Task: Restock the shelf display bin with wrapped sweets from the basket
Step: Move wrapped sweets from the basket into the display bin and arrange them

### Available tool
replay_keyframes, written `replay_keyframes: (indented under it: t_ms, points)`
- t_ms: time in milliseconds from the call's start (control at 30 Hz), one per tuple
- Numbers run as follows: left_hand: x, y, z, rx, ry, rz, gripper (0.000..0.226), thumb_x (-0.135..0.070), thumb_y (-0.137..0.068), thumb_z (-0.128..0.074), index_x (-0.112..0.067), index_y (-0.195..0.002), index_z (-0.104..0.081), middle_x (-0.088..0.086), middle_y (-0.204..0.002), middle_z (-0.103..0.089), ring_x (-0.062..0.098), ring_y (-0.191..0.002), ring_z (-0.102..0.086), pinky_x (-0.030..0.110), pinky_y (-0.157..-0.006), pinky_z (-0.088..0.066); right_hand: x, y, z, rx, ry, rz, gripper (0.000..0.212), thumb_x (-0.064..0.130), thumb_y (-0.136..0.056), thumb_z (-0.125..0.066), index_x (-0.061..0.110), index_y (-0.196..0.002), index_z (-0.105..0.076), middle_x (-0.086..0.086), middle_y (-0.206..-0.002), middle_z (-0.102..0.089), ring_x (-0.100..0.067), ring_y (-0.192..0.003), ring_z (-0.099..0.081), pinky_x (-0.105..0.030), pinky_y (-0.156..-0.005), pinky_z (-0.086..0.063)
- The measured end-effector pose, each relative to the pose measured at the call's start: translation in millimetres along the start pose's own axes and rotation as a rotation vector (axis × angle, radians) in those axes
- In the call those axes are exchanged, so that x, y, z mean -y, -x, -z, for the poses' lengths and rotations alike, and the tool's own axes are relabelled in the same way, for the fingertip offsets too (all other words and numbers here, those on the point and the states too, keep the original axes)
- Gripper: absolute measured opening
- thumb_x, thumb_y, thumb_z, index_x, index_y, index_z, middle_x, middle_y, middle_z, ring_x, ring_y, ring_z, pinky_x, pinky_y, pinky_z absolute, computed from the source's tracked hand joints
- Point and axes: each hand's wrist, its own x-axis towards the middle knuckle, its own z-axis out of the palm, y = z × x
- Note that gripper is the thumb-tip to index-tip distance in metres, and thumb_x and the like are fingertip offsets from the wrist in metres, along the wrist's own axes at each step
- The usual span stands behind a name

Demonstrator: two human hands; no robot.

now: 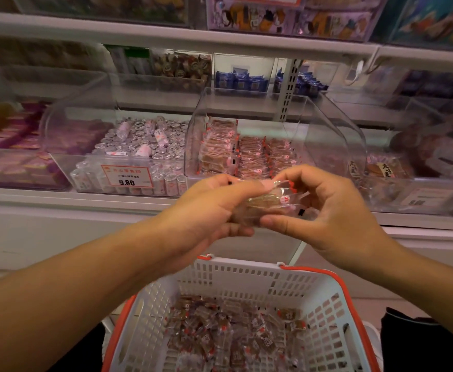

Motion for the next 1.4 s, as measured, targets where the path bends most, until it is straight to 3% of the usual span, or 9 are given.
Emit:
replay_keyframes:
  t_ms: [167, 333, 567, 700, 933, 1067, 1200, 1267, 1400]
  points:
    - [15, 3, -16, -0.217, -0.057, -0.073, 0.034, -0.049, -0.099, -0.042, -0.02, -0.11, -0.056, 0.0, -0.084, -0.077, 0.011, -0.079, -0.073, 0.027, -0.066, -0.05, 12, -5, -6, -0.042, 0.217, 0.106, 0.048, 0.053, -0.064, -0.08, 0.03, -0.104, -0.067, 0.019, -0.085, -0.066, -0.002, -0.073, -0.061, -0.012, -0.063, -0.047]
    - [-5, -1, -5, -0.307, -0.038, -0.274, 0.024, -0.027, -0.105, -0.04, -0.014, -0.102, -0.061, 0.004, -0.08, -0.075, 0.011, -0.073, -0.073, 0.017, -0.057, -0.052, 30, -30, -11, 0.004, 0.221, 0.091, 0.049, 0.05, -0.065, -0.08, 0.029, -0.108, -0.073, 0.012, -0.092, -0.073, -0.01, -0.079, -0.067, -0.036, -0.071, -0.054]
    - [-48, -19, 33, -0.487, -0.342, -0.285, 0.027, -0.05, -0.1, -0.04, -0.032, -0.093, -0.059, -0.009, -0.087, -0.071, 0.007, -0.081, -0.07, 0.033, -0.076, -0.057, 34, -107, -1, 0.182, 0.239, -0.005, 0.022, 0.032, -0.073, -0.082, 0.026, -0.092, -0.072, 0.011, -0.08, -0.073, -0.003, -0.064, -0.068, -0.016, -0.054, -0.052]
    - [-67, -18, 76, -0.693, -0.597, -0.327, 0.027, -0.049, -0.098, -0.045, -0.026, -0.097, -0.057, -0.002, -0.093, -0.067, 0.014, -0.079, -0.062, 0.038, -0.072, -0.054, 10, -149, -7, 0.228, 0.228, -0.181, 0.019, 0.03, -0.074, -0.084, 0.021, -0.089, -0.075, 0.001, -0.082, -0.075, -0.018, -0.076, -0.07, -0.03, -0.065, -0.051]
    - [-48, -27, 87, -0.521, -0.908, -0.186, 0.022, -0.044, -0.092, -0.059, -0.024, -0.1, -0.065, 0.004, -0.073, -0.072, 0.019, -0.068, -0.068, 0.037, -0.065, -0.056, -11, -161, -42, 0.424, 0.369, -0.114, 0.028, 0.028, -0.081, -0.08, 0.026, -0.109, -0.075, 0.003, -0.078, -0.075, -0.014, -0.066, -0.069, -0.031, -0.063, -0.057]
    - [-42, -36, 91, -0.482, -1.028, -0.217, 0.03, -0.042, -0.095, -0.055, -0.024, -0.116, -0.066, 0.0, -0.069, -0.071, 0.011, -0.064, -0.065, 0.027, -0.061, -0.05, -18, -161, -43, 0.448, 0.498, -0.042, 0.041, 0.029, -0.08, -0.08, 0.027, -0.119, -0.072, 0.023, -0.078, -0.064, -0.005, -0.074, -0.063, -0.008, -0.064, -0.042]
    - [-38, -41, 90, -0.46, -1.125, -0.239, 0.025, -0.041, -0.096, -0.054, -0.027, -0.079, -0.066, -0.003, -0.06, -0.064, 0.008, -0.056, -0.056, 0.024, -0.05, -0.033, -21, -169, -46, 0.592, 0.857, 0.053, 0.08, 0.044, -0.088, -0.068, 0.021, -0.154, -0.029, -0.004, -0.157, -0.029, -0.023, -0.145, -0.023, -0.032, -0.118, -0.021]
    - [-37, -41, 89, -0.46, -1.142, -0.253, 0.029, -0.042, -0.097, -0.051, -0.026, -0.076, -0.064, -0.002, -0.061, -0.064, 0.011, -0.058, -0.056, 0.026, -0.051, -0.033, -24, -174, -49, 0.781, 0.876, -0.087, 0.086, 0.047, -0.097, -0.052, 0.018, -0.158, 0.002, -0.003, -0.165, 0.008, -0.021, -0.152, 0.009, -0.037, -0.123, 0.001]
    - [-37, -41, 86, -0.463, -1.129, -0.273, 0.041, -0.047, -0.097, -0.047, -0.019, -0.072, -0.06, 0.002, -0.058, -0.062, 0.016, -0.057, -0.059, 0.03, -0.053, -0.039, -28, -180, -53, 0.92, 0.872, -0.223, 0.083, 0.056, -0.101, -0.032, 0.019, -0.153, 0.021, -0.001, -0.161, 0.027, -0.023, -0.148, 0.024, -0.044, -0.122, 0.008]
